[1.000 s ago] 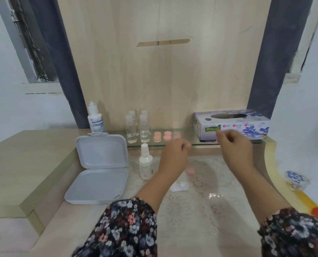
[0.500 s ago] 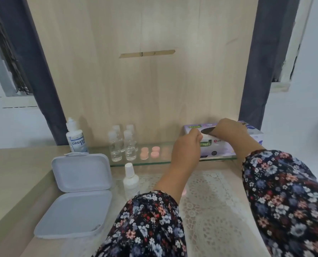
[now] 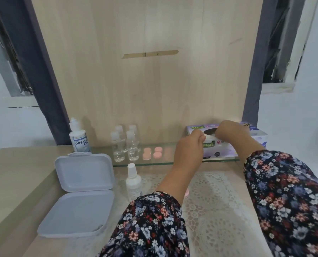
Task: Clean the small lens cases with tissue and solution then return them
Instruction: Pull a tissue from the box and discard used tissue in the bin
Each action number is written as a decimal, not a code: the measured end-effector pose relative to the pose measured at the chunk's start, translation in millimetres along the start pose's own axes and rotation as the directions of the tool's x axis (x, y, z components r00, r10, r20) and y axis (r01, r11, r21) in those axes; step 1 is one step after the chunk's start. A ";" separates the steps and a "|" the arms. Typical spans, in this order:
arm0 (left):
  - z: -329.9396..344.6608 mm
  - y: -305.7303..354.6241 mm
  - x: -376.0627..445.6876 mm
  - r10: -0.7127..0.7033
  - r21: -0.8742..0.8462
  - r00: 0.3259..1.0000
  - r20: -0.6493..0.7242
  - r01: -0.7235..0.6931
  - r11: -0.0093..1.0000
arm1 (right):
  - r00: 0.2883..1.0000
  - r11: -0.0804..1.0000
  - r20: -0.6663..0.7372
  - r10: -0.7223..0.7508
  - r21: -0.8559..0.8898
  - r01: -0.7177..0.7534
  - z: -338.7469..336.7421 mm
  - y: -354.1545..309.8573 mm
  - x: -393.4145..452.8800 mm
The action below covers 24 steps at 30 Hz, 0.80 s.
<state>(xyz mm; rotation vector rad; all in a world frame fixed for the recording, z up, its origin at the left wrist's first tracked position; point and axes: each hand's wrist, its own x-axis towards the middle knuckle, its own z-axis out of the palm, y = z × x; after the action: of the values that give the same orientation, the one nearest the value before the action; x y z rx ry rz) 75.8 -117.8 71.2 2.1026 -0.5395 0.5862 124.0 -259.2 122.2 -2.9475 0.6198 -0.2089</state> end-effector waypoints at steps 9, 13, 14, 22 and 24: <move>0.4 -2.1 1.0 0.007 0.000 1.000 0.009 -0.007 1.000 | 0.999 0.998 0.026 -0.032 0.063 0.030 -2.6 -1.9 2.1; 1.7 -5.0 1.0 0.003 -0.014 1.000 -0.009 -0.004 1.000 | 0.999 0.997 -0.042 -0.014 0.076 0.017 0.5 1.1 -2.4; 2.1 -5.1 1.2 0.003 -0.012 1.000 -0.009 -0.003 1.000 | 0.998 0.993 -0.068 -0.008 0.116 0.016 2.2 3.8 -2.9; -1.7 -0.9 3.7 -0.027 -0.030 0.999 0.037 0.028 0.999 | 0.954 0.620 -0.293 0.061 0.760 0.194 2.9 20.5 -13.5; -4.0 0.6 3.3 -0.049 -0.045 0.997 0.066 0.052 0.998 | 0.946 0.489 -0.296 0.130 0.850 0.198 -1.5 24.3 -15.8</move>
<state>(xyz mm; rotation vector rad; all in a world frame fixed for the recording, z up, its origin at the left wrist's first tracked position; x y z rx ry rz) 77.3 -115.4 75.7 2.0907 -0.5304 0.4738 99.9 -274.9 118.3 -1.8968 0.3110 -0.7748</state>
